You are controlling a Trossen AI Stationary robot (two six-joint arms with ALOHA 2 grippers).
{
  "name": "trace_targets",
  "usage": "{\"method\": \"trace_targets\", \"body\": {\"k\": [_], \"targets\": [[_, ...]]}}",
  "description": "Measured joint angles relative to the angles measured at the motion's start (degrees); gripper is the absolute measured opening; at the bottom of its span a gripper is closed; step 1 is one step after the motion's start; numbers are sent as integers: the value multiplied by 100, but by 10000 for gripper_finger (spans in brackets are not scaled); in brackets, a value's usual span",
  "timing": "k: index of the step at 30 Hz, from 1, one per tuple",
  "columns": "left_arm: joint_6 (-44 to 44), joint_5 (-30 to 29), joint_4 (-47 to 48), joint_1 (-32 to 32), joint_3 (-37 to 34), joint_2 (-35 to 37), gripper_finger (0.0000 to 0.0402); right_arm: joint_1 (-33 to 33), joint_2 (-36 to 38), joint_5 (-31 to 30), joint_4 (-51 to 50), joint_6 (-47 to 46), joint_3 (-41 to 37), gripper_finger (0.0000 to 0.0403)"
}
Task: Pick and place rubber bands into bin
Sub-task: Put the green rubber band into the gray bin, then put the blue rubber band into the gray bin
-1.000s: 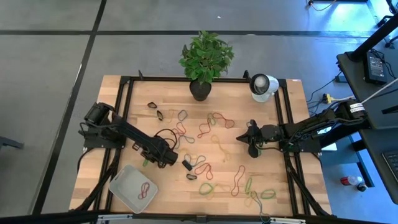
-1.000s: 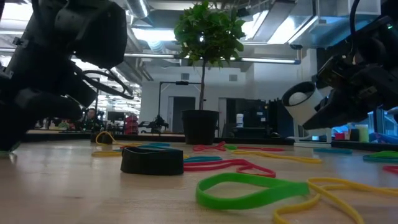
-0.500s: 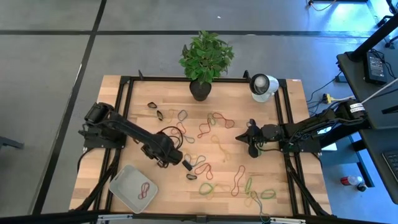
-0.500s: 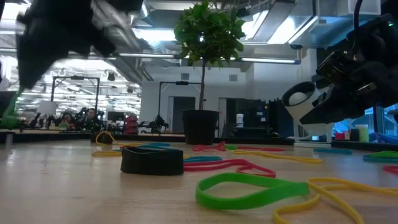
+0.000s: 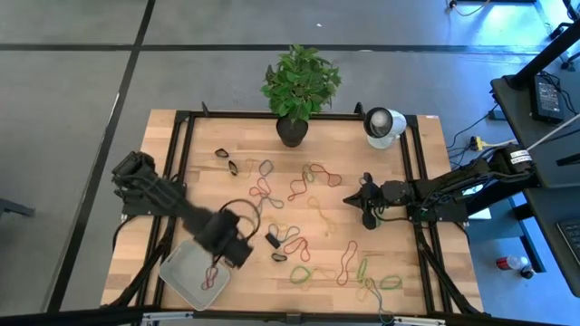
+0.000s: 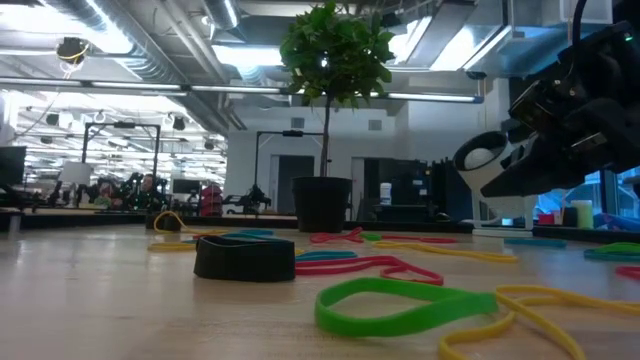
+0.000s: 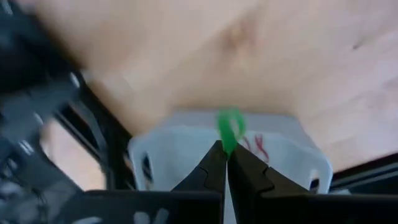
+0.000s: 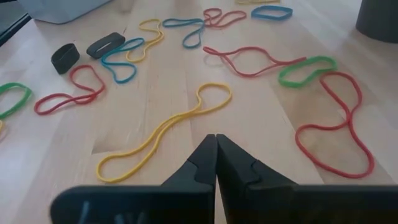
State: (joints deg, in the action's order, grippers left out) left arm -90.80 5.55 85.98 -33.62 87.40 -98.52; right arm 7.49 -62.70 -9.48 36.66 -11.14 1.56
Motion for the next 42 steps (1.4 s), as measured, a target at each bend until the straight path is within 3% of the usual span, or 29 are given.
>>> {"method": "trace_targets", "body": {"k": [6,13,18,23,33,42], "targets": [[-1420,-39,-1098,-777,-618,2,2,1,0,-8,346,278,0,12],[-2179,-69,-2200,-1145,-1547,-4,2,2,0,-4,906,552,2,12],[-2510,-73,-2472,-1246,-1889,-4,11,-16,0,7,934,727,26,12],[-2818,-65,-2500,-1361,-1941,-4,45,-155,0,11,930,737,114,12],[-2608,-50,-2476,-1518,-1941,-4,134,-359,0,9,875,861,205,12],[-1651,-87,-1859,-1008,-1897,382,119,-470,0,9,885,700,205,12]]}}
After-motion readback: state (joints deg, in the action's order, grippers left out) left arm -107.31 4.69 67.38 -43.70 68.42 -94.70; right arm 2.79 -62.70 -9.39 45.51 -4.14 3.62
